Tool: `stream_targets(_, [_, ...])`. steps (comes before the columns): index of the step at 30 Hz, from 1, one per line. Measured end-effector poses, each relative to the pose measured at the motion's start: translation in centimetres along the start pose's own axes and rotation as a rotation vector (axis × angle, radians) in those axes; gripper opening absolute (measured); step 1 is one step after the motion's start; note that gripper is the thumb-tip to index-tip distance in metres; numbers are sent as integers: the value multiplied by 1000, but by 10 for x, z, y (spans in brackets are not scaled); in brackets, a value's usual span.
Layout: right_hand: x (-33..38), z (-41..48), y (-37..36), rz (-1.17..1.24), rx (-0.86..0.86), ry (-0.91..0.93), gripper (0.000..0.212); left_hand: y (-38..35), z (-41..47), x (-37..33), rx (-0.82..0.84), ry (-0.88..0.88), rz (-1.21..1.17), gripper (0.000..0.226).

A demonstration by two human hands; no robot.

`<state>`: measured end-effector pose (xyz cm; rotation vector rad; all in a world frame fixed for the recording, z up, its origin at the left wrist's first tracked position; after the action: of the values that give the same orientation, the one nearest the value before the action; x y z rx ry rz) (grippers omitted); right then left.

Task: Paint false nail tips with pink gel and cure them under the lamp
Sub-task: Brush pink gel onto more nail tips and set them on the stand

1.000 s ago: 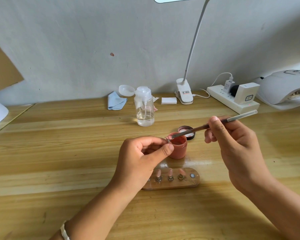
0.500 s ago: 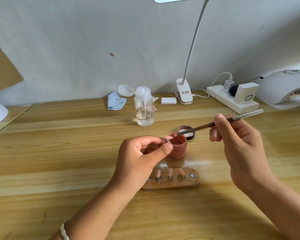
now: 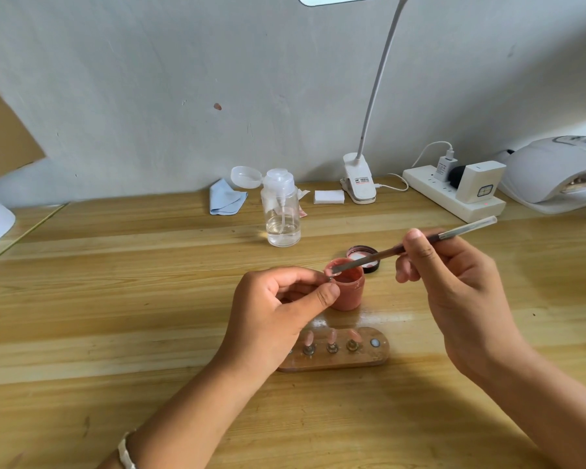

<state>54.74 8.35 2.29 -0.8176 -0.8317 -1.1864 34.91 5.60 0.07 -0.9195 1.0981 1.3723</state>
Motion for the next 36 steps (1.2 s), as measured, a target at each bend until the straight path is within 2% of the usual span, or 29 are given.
stream_targets(8, [-3, 1, 19, -33, -123, -42, 22, 0, -1, 0, 1, 20, -37, 8])
stream_targets(11, [-7, 0, 23, -37, -149, -65, 26, -1, -1, -1, 7, 11, -49, 13])
stream_targets(19, [-1, 1, -1, -29, 13, -20, 30, -2, 0, -2, 6, -5, -17, 16])
stream_targets(30, [-8, 1, 24, -31, -147, -72, 26, -2, -1, -5, 13, -31, 2, 21])
stream_targets(36, [-2, -1, 5, -20, -23, -48, 34, 0, 0, -4, 2, -30, 19, 17])
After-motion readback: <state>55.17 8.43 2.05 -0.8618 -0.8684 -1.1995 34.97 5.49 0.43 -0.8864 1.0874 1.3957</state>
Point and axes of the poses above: each hand's wrist, its own z-axis towards the middle knuckle, its own y-axis out of the back of the hand, x = y × z, the point moved 10 cm from there along z, towards the middle knuckle, and after that the axes turned 8 degrees about x, right-handed, at the moved point
